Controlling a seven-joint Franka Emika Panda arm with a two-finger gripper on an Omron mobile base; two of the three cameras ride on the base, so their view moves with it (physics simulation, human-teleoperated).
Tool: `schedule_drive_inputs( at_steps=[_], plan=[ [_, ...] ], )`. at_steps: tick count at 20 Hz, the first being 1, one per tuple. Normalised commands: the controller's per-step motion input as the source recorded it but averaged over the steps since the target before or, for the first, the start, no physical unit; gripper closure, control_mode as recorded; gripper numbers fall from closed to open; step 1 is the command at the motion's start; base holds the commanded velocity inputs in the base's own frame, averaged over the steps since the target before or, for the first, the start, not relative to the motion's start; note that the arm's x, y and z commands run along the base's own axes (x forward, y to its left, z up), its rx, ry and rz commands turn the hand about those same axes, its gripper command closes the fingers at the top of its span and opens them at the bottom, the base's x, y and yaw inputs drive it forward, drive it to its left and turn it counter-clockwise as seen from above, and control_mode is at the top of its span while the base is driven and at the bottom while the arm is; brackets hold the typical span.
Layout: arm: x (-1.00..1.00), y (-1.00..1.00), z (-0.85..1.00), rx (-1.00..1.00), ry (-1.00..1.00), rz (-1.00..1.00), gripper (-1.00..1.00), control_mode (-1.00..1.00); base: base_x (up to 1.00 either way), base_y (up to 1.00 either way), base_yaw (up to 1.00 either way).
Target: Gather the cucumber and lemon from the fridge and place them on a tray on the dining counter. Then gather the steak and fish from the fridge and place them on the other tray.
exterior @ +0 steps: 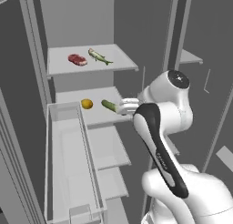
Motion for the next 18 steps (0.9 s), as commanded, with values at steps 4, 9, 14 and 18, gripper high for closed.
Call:
schedule_drive_inputs(
  at_steps=[4, 9, 14, 18],
  plan=[
    [0.63, 0.15, -0.02, -0.13, -0.01, 0.03, -1.00, -1.00, 0.00, 0.00, 0.00],
    [0.59, 0.02, -0.22, -0.14, 0.00, 0.09, -1.00, -1.00, 0.00, 0.00, 0.00],
    [0.51, 0.00, -0.31, -0.13, 0.00, 0.09, -1.00, -1.00, 0.00, 0.00, 0.00],
    [0.43, 0.04, -0.31, -0.12, 0.01, 0.06, -1.00, -1.00, 0.00, 0.00, 0.00]
  ],
)
